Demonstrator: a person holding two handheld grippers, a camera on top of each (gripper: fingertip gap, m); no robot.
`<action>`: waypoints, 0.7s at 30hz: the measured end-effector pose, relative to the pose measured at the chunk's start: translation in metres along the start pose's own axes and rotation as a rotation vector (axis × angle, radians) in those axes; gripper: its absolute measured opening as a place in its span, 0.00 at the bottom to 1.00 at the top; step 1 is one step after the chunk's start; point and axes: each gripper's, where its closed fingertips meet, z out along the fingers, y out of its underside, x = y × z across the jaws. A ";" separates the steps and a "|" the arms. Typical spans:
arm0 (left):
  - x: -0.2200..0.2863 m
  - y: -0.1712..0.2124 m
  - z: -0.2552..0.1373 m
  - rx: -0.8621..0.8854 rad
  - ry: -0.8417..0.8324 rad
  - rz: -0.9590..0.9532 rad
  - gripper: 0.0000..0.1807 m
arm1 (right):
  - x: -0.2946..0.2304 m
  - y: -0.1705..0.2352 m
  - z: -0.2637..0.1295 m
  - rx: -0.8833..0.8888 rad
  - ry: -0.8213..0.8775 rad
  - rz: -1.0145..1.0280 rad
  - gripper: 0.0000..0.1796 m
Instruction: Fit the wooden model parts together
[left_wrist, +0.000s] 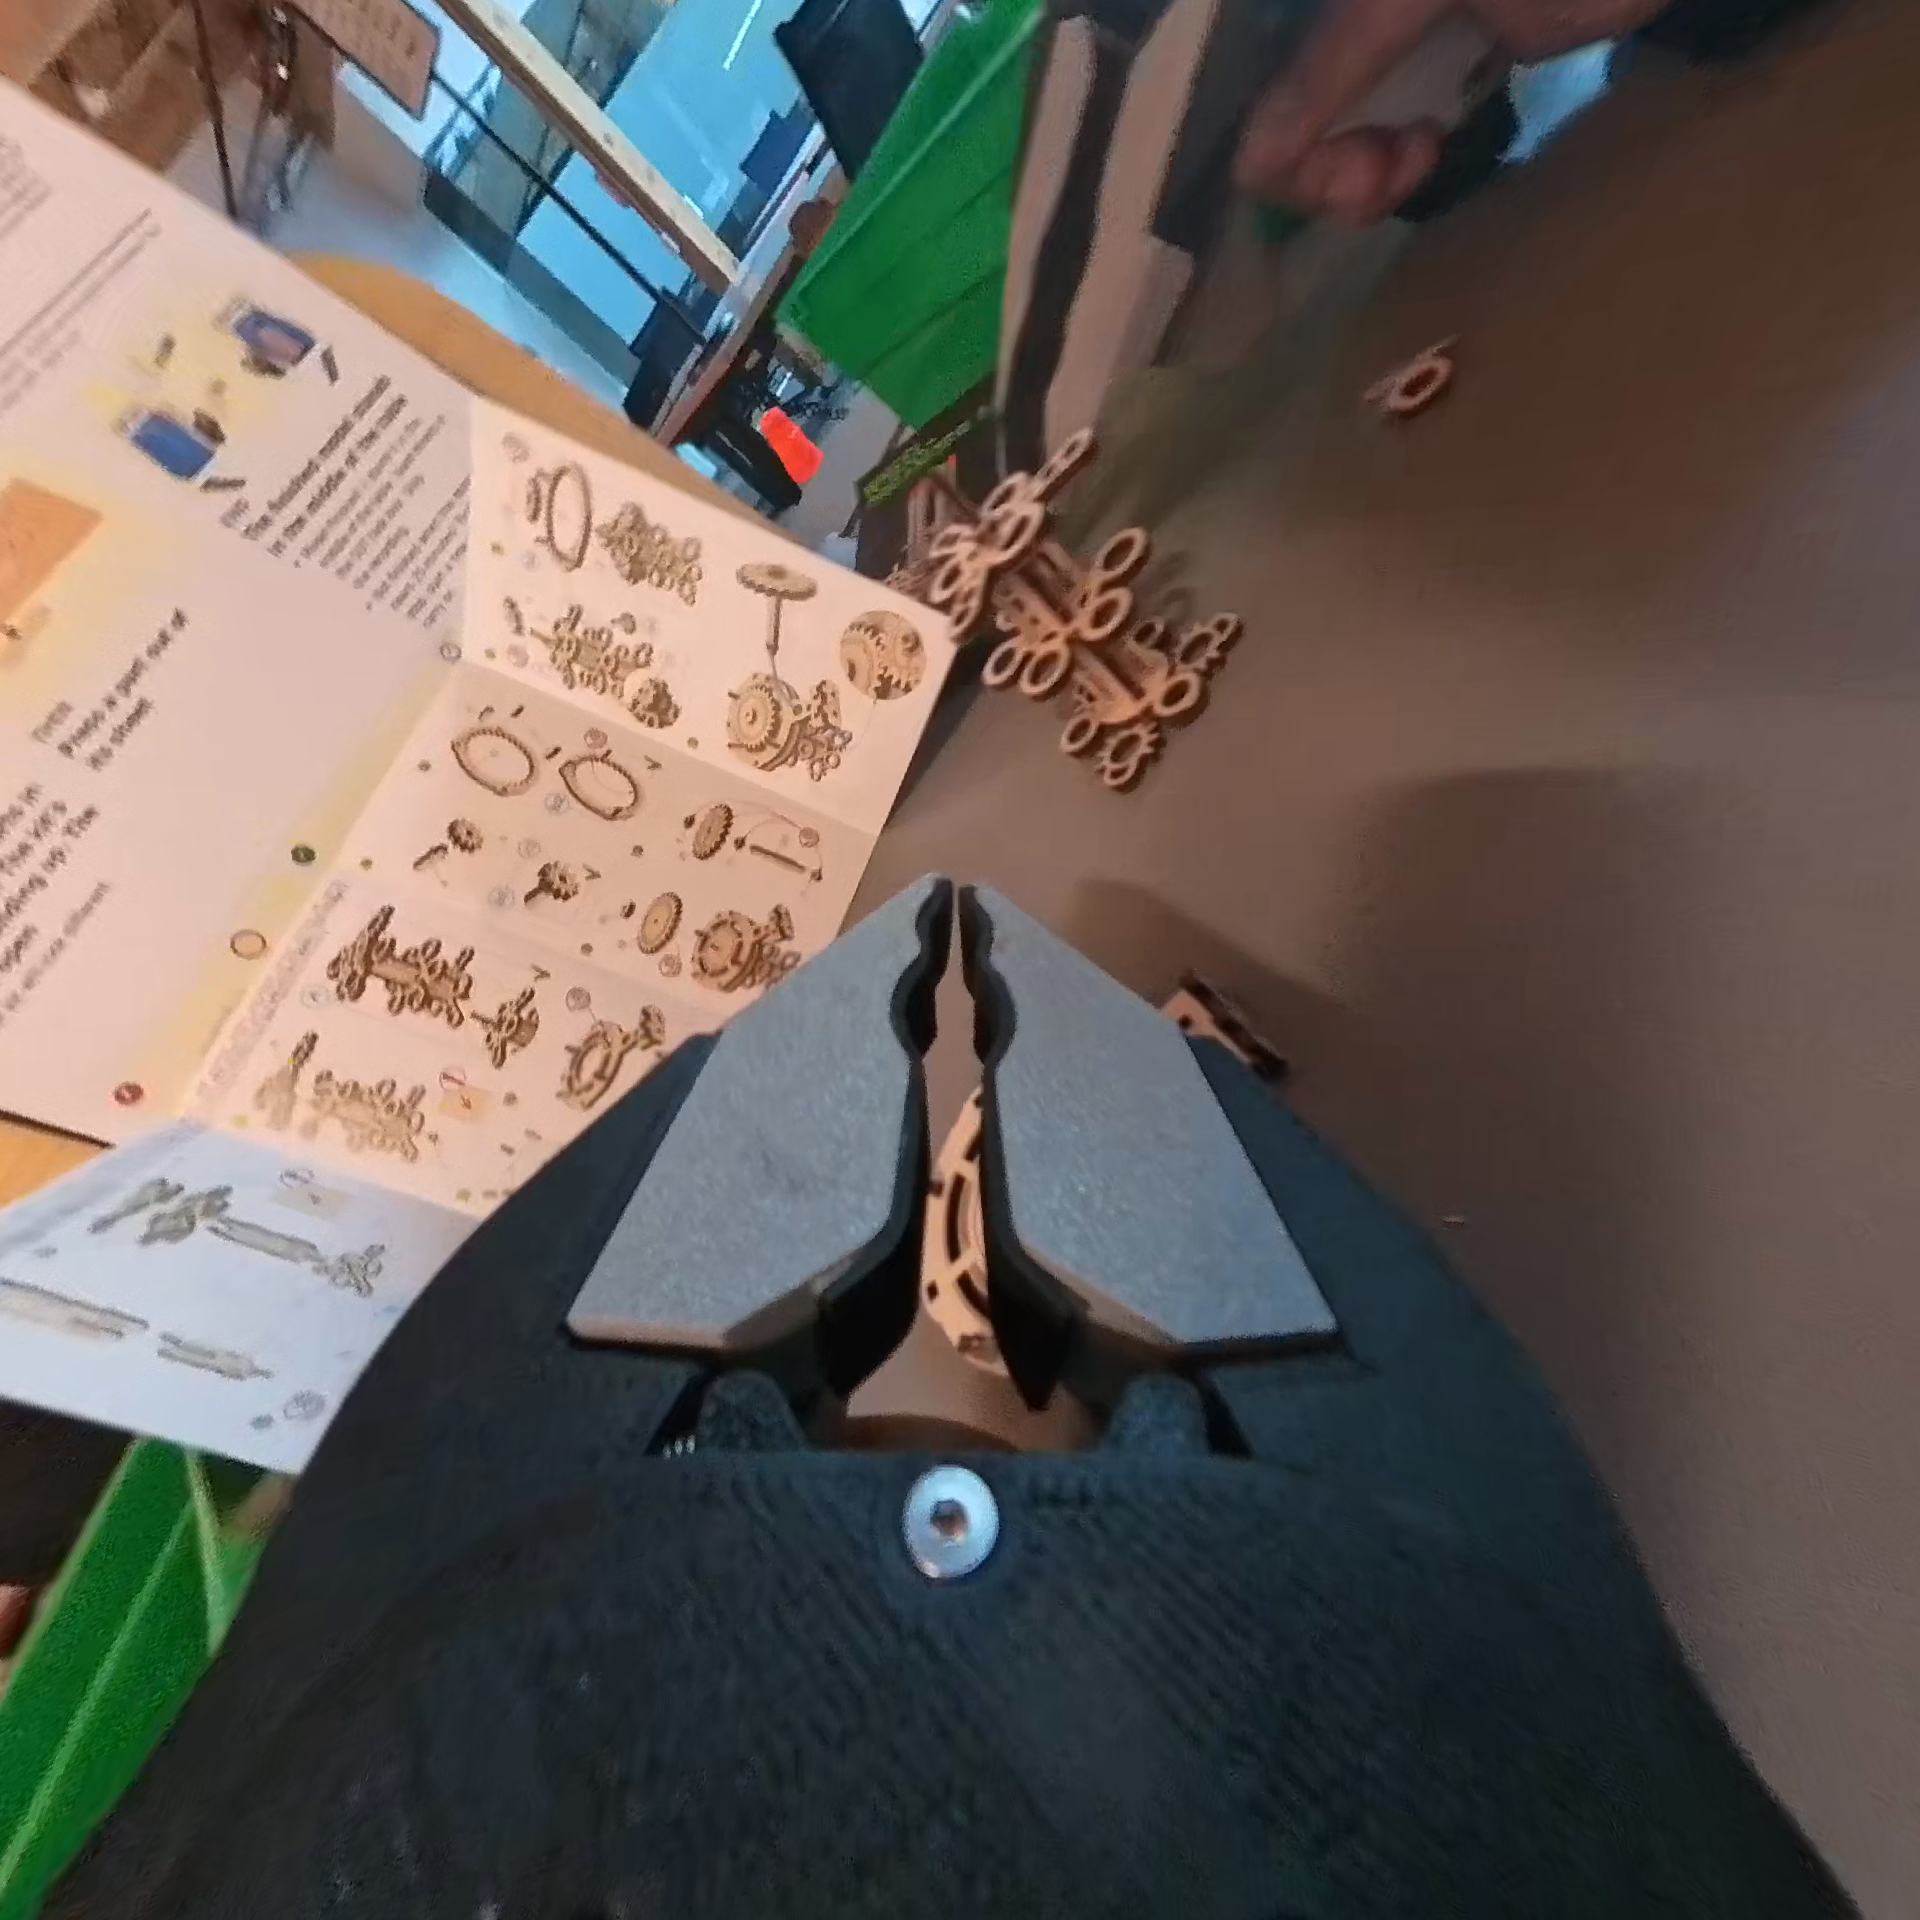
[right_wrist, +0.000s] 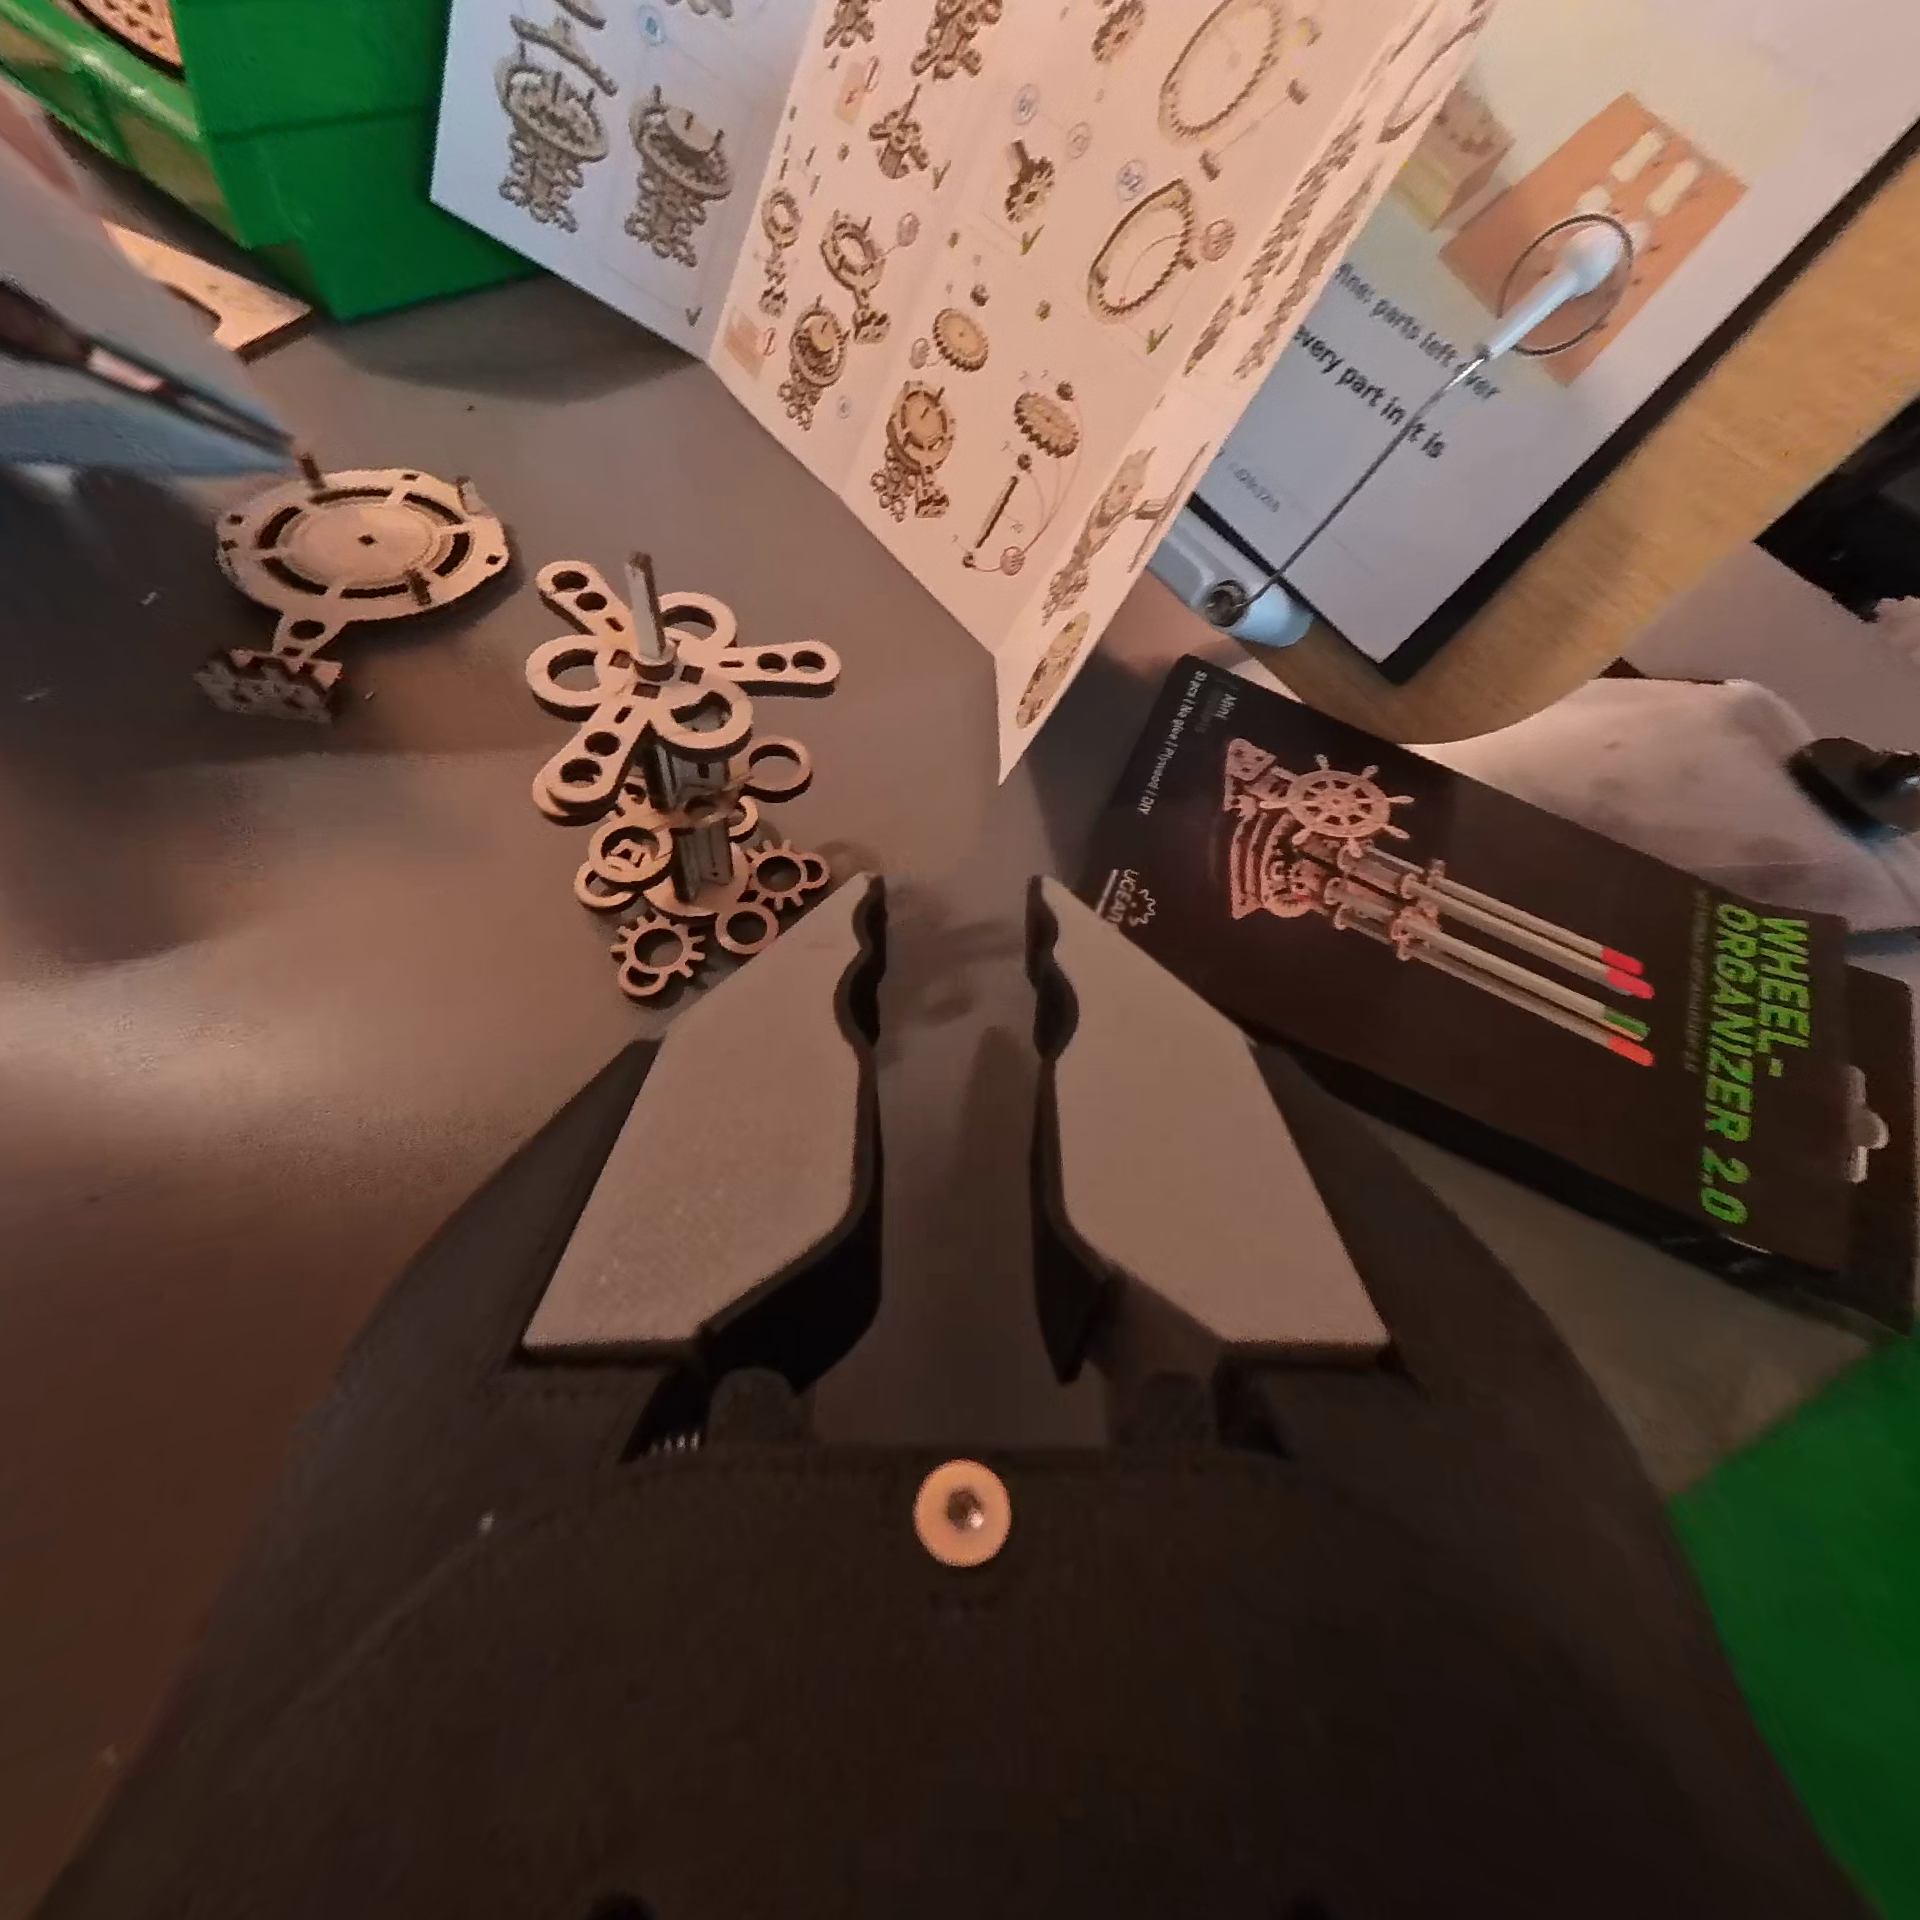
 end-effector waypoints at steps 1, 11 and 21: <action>-0.006 0.000 -0.001 0.005 -0.010 -0.034 0.00 | -0.002 0.000 0.000 -0.001 -0.012 -0.002 0.13; -0.060 -0.017 -0.006 0.192 -0.148 -0.361 0.00 | -0.006 -0.006 -0.009 0.046 -0.031 0.022 0.14; -0.049 -0.033 -0.022 0.233 -0.161 -0.227 0.00 | 0.003 -0.017 -0.008 0.102 0.023 0.044 0.14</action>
